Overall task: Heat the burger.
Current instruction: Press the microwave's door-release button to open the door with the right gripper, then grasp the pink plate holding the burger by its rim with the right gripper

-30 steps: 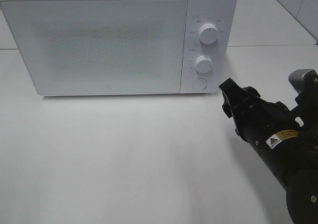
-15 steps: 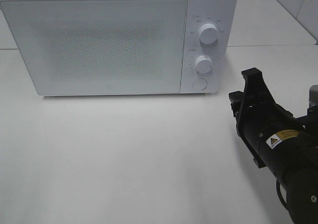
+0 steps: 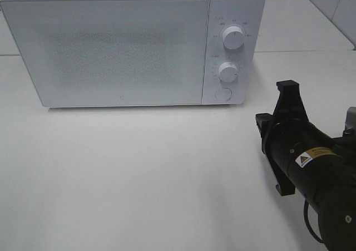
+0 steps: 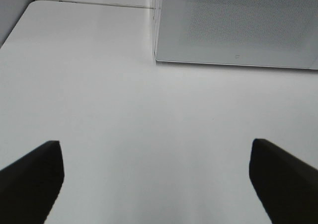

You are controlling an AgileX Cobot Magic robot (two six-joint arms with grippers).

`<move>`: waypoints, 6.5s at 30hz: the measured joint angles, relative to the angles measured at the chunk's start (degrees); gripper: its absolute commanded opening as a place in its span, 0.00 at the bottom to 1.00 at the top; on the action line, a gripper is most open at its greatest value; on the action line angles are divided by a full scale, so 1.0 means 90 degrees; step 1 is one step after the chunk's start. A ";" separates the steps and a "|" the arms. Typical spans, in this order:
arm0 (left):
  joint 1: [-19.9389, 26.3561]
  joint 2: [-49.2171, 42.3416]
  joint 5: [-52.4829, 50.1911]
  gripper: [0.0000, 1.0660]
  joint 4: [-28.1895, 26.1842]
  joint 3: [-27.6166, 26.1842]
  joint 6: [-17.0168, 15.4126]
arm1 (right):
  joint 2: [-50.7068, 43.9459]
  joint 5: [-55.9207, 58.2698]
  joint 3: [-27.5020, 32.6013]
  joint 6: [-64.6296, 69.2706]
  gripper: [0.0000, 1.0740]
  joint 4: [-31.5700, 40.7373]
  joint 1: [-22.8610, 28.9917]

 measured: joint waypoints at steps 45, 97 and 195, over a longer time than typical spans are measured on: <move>0.0000 0.0000 0.0000 0.87 0.0000 0.0000 0.0000 | 0.2107 0.1241 -0.2496 0.0095 0.00 -0.1171 -0.1471; 0.0000 0.0000 0.0000 0.87 0.0000 0.0000 0.0000 | 0.2858 0.1318 -0.3622 0.0045 0.00 -0.1146 -0.1897; 0.0000 0.0000 -0.0006 0.87 0.0000 0.0000 0.0000 | 0.1763 0.1891 -0.2731 -0.0299 0.00 -0.1763 -0.1903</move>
